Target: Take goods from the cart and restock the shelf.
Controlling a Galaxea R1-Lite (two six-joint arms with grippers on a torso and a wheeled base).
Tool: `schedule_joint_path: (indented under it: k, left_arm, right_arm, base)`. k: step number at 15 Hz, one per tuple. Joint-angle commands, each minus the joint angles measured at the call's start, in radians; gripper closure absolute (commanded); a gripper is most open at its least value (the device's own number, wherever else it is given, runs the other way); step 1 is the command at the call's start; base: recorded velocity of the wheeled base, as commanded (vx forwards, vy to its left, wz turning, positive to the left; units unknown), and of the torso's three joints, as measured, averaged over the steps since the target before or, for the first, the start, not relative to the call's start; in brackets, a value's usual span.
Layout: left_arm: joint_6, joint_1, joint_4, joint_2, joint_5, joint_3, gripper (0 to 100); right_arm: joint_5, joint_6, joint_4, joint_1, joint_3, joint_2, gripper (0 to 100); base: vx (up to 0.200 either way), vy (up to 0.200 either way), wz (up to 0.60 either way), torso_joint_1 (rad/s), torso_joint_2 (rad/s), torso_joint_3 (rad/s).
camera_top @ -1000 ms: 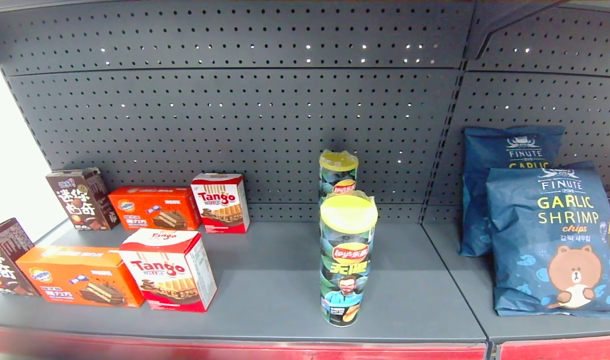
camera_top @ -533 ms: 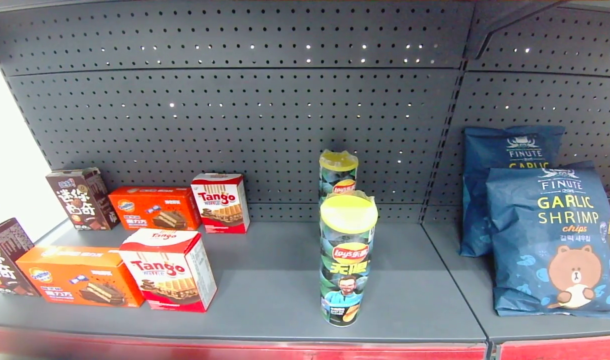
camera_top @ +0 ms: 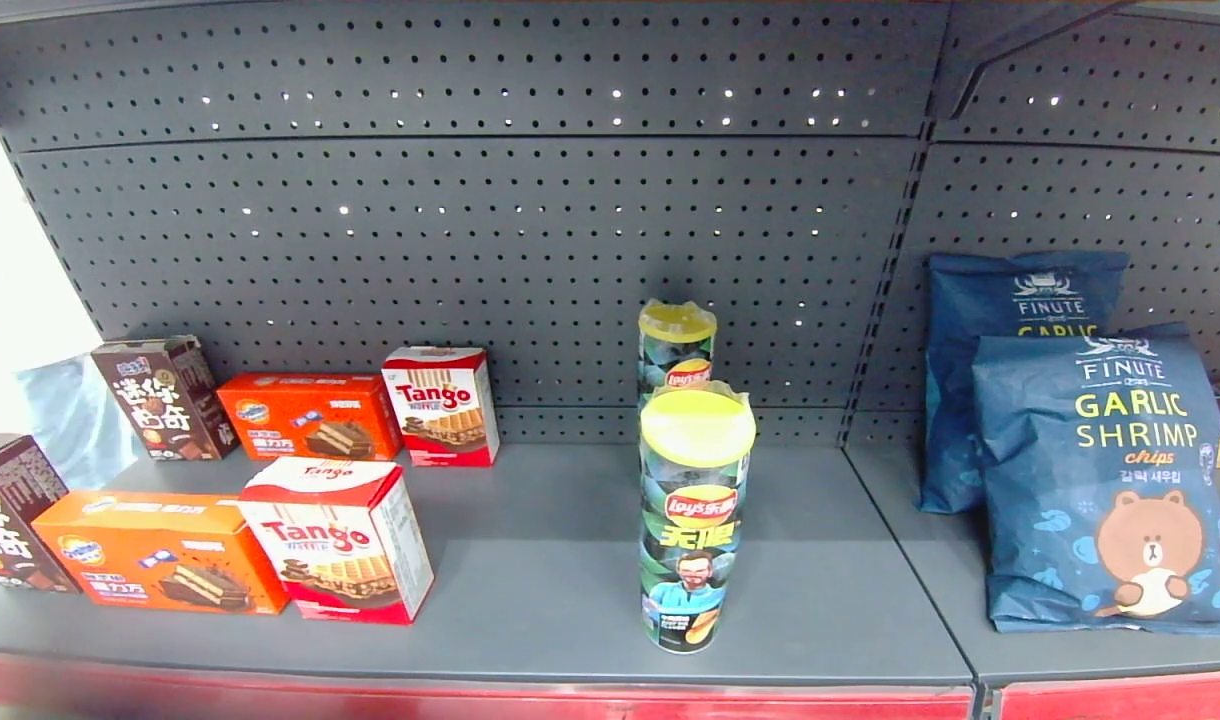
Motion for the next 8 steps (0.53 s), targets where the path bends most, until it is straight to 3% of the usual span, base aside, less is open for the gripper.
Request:
schedule_joint_path:
  k: [1,2,4,8]
  left_arm:
    - [0.000,0.000,0.000,0.000,0.000,0.000,0]
    - [0.000,0.000,0.000,0.000,-0.001,0.000,0]
    - [0.000,0.000,0.000,0.000,0.000,0.000,0]
    - [0.000,0.000,0.000,0.000,-0.001,0.000,0]
  right_arm:
    - [0.000,0.000,0.000,0.000,0.000,0.000,0]
    - [0.000,0.000,0.000,0.000,0.000,0.000,0]
    - [0.000,0.001,0.000,0.000,0.000,0.000,0]
    - [0.000,0.000,0.000,0.000,0.000,0.000,0]
  base:
    - [0.000,0.000,0.00,0.000,0.00,0.000]
    - [0.000,0.000,0.00,0.000,0.00,0.000]
    - [0.000,-0.200,0.00,0.005,0.00,0.005]
    - [0.000,0.000,0.00,0.000,0.00,0.000]
